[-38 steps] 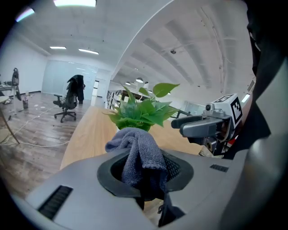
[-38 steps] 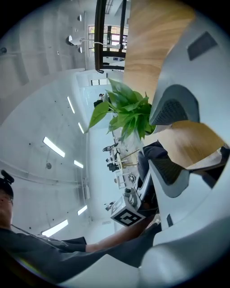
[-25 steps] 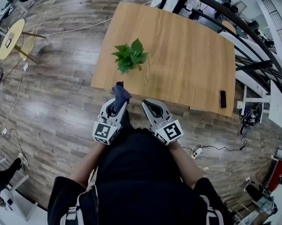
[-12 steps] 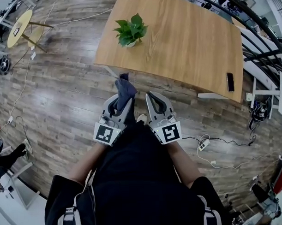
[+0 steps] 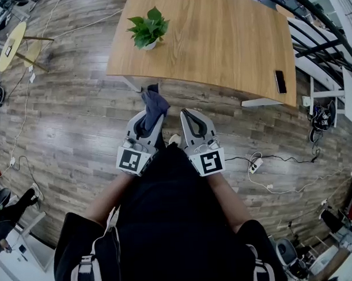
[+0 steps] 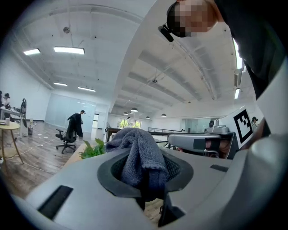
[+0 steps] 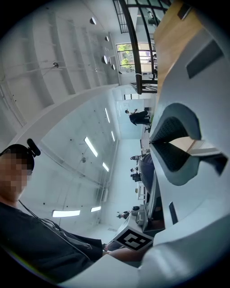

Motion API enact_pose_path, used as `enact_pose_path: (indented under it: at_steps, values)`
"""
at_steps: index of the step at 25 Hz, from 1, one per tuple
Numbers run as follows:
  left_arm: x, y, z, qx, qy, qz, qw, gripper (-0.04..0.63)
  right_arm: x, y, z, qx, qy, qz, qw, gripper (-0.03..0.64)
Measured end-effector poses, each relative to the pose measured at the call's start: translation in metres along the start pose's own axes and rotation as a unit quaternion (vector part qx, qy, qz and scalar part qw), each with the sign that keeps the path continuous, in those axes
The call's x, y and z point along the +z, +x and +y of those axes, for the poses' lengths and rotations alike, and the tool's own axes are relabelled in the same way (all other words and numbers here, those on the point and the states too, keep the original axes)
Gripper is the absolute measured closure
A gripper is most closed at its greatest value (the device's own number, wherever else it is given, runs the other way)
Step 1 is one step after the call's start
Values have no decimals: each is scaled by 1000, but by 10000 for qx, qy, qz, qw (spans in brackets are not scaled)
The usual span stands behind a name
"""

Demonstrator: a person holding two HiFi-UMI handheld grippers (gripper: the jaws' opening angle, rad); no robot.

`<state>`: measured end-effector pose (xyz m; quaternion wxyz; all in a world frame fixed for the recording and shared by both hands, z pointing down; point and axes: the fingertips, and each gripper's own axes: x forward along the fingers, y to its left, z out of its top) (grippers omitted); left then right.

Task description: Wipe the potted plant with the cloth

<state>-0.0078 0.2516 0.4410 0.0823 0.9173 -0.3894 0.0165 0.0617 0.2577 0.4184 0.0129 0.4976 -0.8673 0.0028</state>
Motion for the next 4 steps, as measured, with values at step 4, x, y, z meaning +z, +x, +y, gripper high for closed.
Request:
enact_pose_path:
  at_steps: [4]
  values:
    - [12,4,-13,-223,208,-264,9992,482,1,-11,-10,-142,3,-2,9999,598]
